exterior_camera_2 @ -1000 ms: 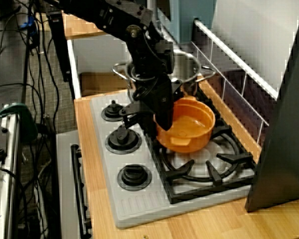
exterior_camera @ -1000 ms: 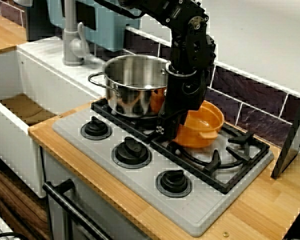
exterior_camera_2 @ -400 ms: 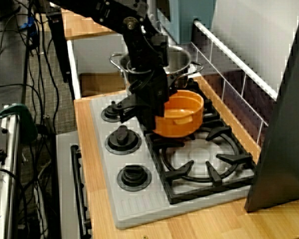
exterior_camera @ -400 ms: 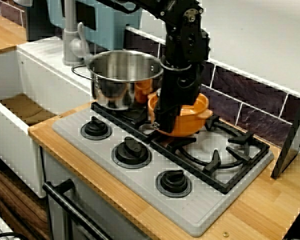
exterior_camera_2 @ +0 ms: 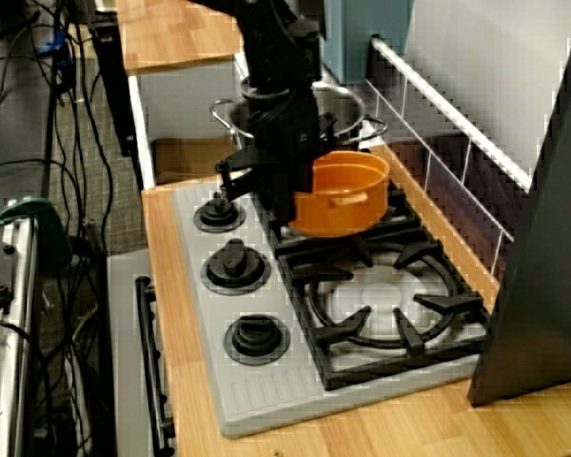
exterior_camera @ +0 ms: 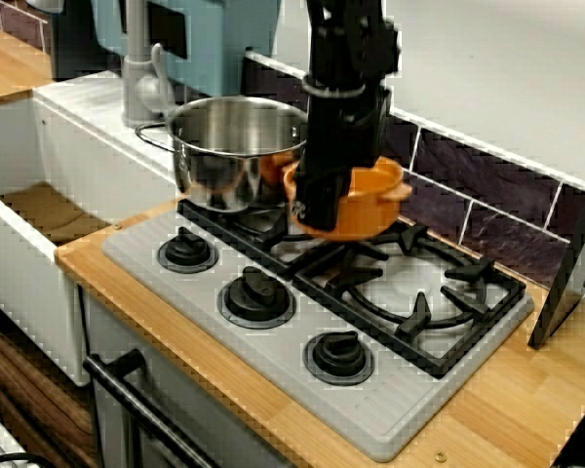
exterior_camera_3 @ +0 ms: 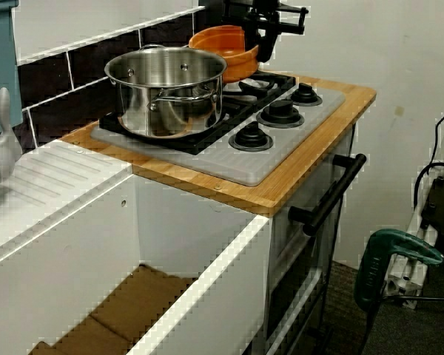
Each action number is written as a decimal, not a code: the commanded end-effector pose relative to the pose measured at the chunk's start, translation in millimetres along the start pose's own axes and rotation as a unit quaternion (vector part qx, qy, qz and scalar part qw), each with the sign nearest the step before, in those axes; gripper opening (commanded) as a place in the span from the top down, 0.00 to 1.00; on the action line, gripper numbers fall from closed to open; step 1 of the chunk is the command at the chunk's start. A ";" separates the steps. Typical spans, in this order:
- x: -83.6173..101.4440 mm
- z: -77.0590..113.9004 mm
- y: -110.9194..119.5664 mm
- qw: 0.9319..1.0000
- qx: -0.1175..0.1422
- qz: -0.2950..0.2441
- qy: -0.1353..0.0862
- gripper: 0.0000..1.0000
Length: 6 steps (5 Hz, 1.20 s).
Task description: Lift pot from stove
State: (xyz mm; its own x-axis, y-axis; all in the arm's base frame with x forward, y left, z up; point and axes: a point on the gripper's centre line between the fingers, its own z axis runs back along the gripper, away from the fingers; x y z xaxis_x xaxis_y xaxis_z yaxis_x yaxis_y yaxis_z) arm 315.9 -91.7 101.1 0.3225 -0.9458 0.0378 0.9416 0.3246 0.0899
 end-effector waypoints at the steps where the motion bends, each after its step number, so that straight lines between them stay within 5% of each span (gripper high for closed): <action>1: 2.8 39.0 8.1 0.998 0.005 -0.057 -0.040 1.00; 3: 6.4 49.5 1.2 0.993 -0.044 -0.093 -0.065 1.00; 6: 0.9 75.4 -0.4 0.994 0.010 -0.095 -0.057 1.00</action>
State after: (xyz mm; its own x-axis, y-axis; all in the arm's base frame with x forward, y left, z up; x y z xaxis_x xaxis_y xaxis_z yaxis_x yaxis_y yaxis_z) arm 314.1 -96.7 153.7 0.1386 -0.9848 0.1047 0.9875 0.1454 0.0605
